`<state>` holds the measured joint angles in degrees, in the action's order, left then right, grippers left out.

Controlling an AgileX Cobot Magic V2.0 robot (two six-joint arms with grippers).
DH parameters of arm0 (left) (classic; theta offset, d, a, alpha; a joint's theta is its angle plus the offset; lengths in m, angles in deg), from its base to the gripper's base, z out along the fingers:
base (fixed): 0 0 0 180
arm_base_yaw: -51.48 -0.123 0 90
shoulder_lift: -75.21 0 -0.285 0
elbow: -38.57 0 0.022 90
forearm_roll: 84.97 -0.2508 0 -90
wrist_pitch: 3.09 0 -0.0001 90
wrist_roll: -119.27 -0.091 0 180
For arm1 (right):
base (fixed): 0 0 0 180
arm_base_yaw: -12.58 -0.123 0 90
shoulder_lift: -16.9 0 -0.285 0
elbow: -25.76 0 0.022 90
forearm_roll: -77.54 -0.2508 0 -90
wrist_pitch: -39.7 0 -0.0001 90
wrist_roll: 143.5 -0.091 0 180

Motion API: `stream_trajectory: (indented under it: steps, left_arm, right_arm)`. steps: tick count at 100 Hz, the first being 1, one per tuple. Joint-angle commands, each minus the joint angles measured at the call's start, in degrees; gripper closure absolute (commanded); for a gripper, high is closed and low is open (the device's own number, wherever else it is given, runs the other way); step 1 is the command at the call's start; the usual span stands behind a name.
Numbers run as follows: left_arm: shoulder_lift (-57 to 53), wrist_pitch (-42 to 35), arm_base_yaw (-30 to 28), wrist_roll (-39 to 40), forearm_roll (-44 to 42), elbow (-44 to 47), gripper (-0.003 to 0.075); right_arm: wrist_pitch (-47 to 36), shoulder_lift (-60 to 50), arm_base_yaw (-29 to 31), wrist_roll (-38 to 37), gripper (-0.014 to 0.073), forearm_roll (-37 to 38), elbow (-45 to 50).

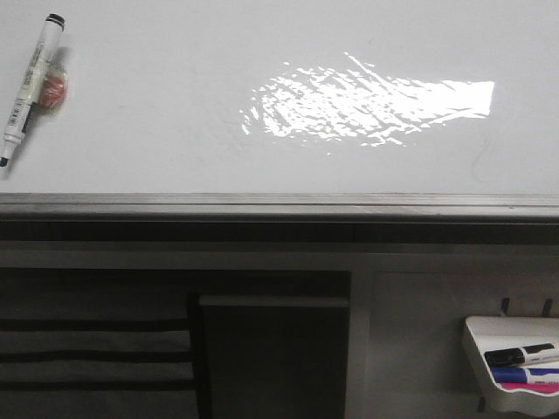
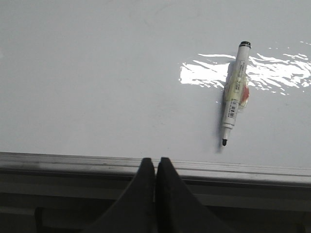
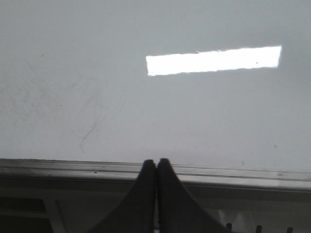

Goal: Write number 9 on whiteboard

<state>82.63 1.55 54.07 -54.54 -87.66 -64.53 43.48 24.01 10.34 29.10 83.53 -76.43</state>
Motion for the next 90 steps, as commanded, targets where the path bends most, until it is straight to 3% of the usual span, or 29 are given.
stream_trajectory:
  steps: [1, 70, 90]
  left_arm:
    - [-1.48, -4.64, -0.06, 0.18, 0.48, 1.7, 0.0741]
    - [-1.48, -4.64, -0.06, 0.18, 0.48, 1.7, 0.0741]
    - [-1.48, -5.42, -0.06, 0.18, 0.48, 1.7, 0.0741]
  right_arm:
    - [-4.2, -0.97, 0.34, 0.32, 0.0666, 0.23, 1.66]
    - [-4.2, -0.97, 0.34, 0.32, 0.0666, 0.23, 1.66]
    - [-9.33, -0.97, 0.34, 0.32, 0.0666, 0.23, 1.66]
